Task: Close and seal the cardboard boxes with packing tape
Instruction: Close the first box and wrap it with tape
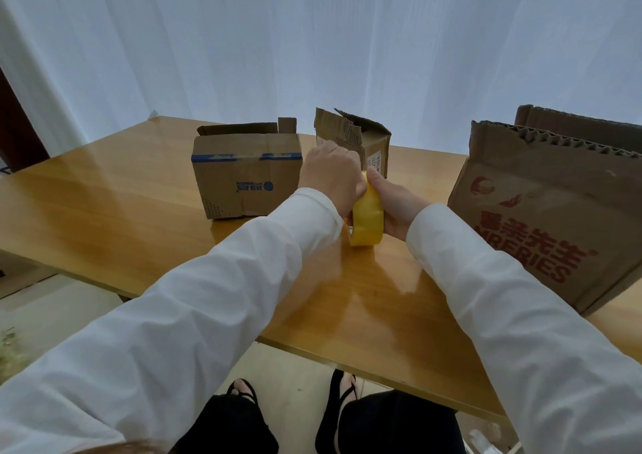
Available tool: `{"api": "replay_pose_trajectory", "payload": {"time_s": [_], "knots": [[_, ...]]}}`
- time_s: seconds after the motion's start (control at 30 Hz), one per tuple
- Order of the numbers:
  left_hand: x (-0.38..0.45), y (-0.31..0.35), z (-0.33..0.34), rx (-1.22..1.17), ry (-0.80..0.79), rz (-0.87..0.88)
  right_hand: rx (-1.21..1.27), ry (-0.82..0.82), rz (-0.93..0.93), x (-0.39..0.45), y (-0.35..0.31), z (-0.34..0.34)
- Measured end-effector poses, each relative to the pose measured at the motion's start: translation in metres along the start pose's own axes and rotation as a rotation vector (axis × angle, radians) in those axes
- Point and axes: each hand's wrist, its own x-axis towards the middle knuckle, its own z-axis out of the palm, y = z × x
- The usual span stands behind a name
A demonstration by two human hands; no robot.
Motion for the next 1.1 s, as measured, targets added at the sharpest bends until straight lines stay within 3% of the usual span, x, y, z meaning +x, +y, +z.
{"api": "replay_pose_trajectory", "payload": {"time_s": [0.1,0.23,0.37,0.5,0.57,0.67,0.8,0.93,1.1], "knots": [[0.001,-0.009,0.009,-0.265,-0.044,-0.034,0.029,-0.058,-0.005,-0.001,0.001,-0.003],[0.002,-0.012,0.011,-0.414,-0.121,-0.064,0.022,-0.080,-0.047,0.001,0.006,-0.004],[0.000,-0.005,0.011,-0.209,-0.007,-0.004,0.088,-0.137,-0.119,0.006,0.015,-0.005],[0.001,-0.007,0.011,-0.185,0.074,-0.138,-0.163,-0.164,-0.203,0.004,0.024,0.000],[0.001,-0.012,0.008,-0.247,0.042,-0.232,-0.265,-0.197,-0.183,0.003,0.021,-0.001],[-0.005,-0.015,0.006,-0.156,0.047,-0.229,-0.366,-0.161,-0.107,-0.002,0.009,0.000],[-0.006,-0.013,-0.001,-0.256,0.182,-0.250,-0.231,-0.027,0.037,0.001,0.010,0.013],[-0.003,-0.020,-0.003,-0.352,0.115,-0.318,-0.277,0.104,-0.128,-0.008,0.025,0.033],[0.003,-0.029,-0.002,-0.470,0.029,-0.430,-0.401,-0.099,-0.191,-0.023,0.024,0.034]]}}
